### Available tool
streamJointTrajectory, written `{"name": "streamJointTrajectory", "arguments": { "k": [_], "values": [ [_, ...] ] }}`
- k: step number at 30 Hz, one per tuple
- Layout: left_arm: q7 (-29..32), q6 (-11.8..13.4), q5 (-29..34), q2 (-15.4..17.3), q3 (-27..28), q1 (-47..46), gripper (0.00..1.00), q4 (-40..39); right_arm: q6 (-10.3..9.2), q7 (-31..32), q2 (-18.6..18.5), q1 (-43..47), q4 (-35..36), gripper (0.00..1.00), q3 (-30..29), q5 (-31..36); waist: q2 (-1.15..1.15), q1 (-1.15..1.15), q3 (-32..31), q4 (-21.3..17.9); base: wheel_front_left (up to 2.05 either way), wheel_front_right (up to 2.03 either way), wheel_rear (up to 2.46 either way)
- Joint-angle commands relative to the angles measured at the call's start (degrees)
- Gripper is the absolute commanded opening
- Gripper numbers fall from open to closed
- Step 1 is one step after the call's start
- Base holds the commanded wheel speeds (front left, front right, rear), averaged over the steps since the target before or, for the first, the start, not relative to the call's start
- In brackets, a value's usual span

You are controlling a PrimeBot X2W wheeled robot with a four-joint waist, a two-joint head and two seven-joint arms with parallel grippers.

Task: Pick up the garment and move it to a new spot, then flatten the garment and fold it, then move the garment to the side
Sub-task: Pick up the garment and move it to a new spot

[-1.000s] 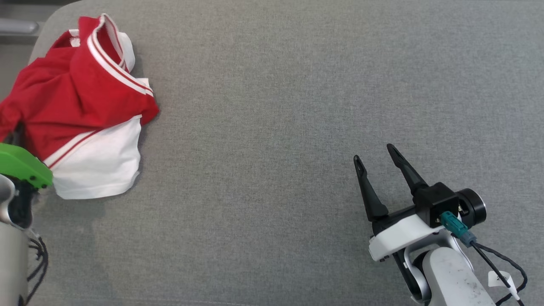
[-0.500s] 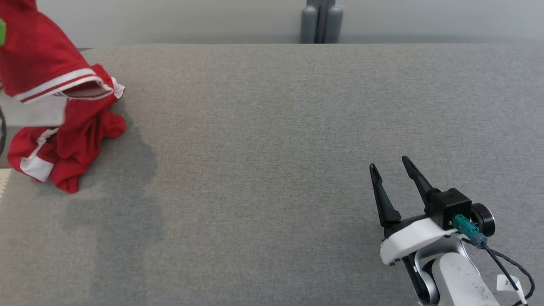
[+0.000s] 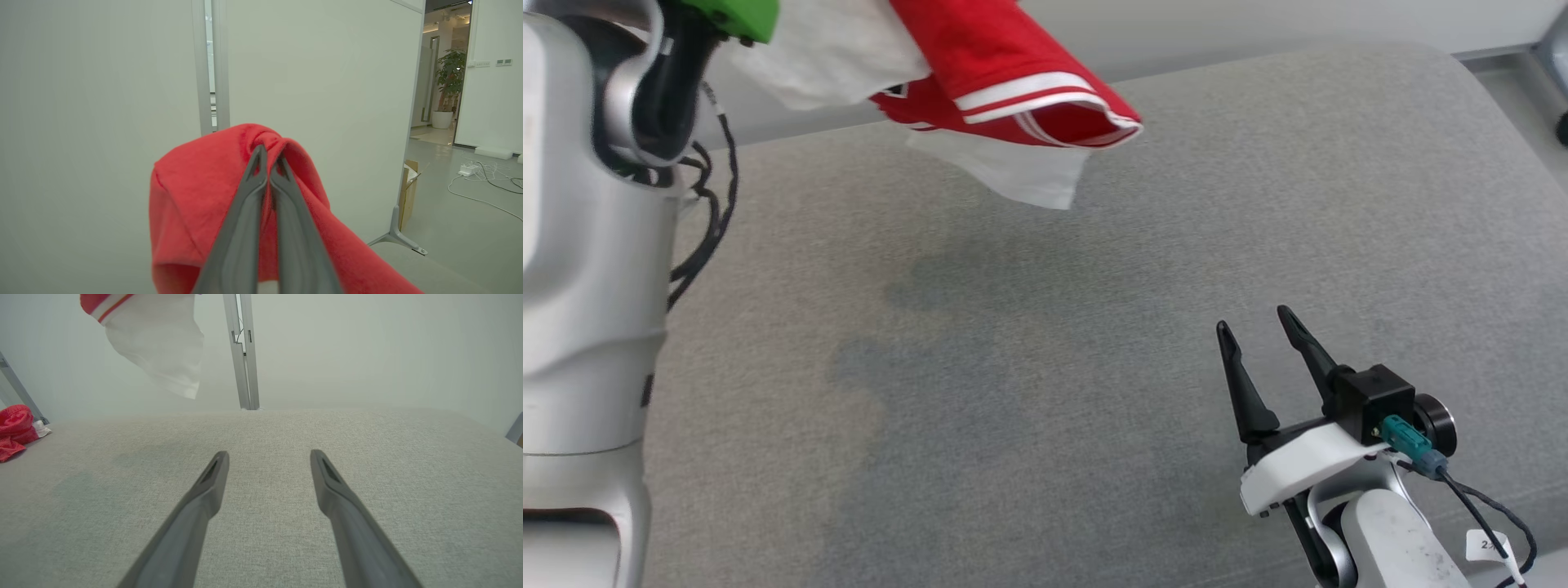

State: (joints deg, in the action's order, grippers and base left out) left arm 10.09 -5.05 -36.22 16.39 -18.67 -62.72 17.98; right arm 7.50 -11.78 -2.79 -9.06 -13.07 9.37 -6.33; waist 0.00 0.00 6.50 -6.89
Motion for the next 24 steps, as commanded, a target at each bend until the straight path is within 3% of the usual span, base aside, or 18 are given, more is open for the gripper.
{"name": "streamJointTrajectory", "arguments": {
  "k": [1,11,19,20,21,22,24],
  "values": [
    [0.1,0.1,0.2,-1.1,-1.0,0.8,0.0,0.5,-0.02,-0.5,-0.1,-0.1,0.0,1.0,-0.1,-0.2,0.0,0.0,1.0,-7.0,0.0,0.0,0.0],
    [-4.5,-0.6,3.5,-7.4,-9.5,8.3,0.0,11.0,-0.02,-1.4,-0.1,-1.2,-0.2,1.0,0.7,-1.7,0.0,0.0,4.1,-12.1,0.0,0.0,0.0],
    [-7.9,-1.5,3.3,-10.1,-14.8,16.8,0.0,24.3,-0.02,-2.0,-0.1,-1.8,-1.0,1.0,0.2,-1.4,0.0,0.0,4.8,-11.1,0.0,0.0,0.0],
    [-8.5,-1.6,3.2,-10.4,-15.1,17.2,0.18,25.3,-0.02,-2.0,-0.1,-1.8,-1.0,1.0,0.2,-1.3,0.0,0.0,4.7,-10.7,0.0,0.0,0.0],
    [-9.4,-1.8,3.2,-10.6,-15.6,17.5,0.65,26.2,-0.03,-2.1,-0.1,-1.8,-1.0,1.0,0.2,-1.2,0.0,0.0,4.6,-10.2,0.0,0.0,0.0],
    [-10.3,-1.9,3.0,-10.8,-15.6,17.8,1.0,26.7,-0.02,-2.1,-0.1,-1.8,-1.1,1.0,0.2,-1.1,0.0,0.0,4.4,-9.9,0.0,0.0,0.0],
    [-12.2,-2.0,2.2,-10.9,-15.5,18.9,1.0,27.8,-0.02,-2.1,-0.1,-1.8,-1.0,1.0,0.2,-1.3,0.0,0.0,3.9,-8.9,0.0,0.0,0.0]
  ]
}}
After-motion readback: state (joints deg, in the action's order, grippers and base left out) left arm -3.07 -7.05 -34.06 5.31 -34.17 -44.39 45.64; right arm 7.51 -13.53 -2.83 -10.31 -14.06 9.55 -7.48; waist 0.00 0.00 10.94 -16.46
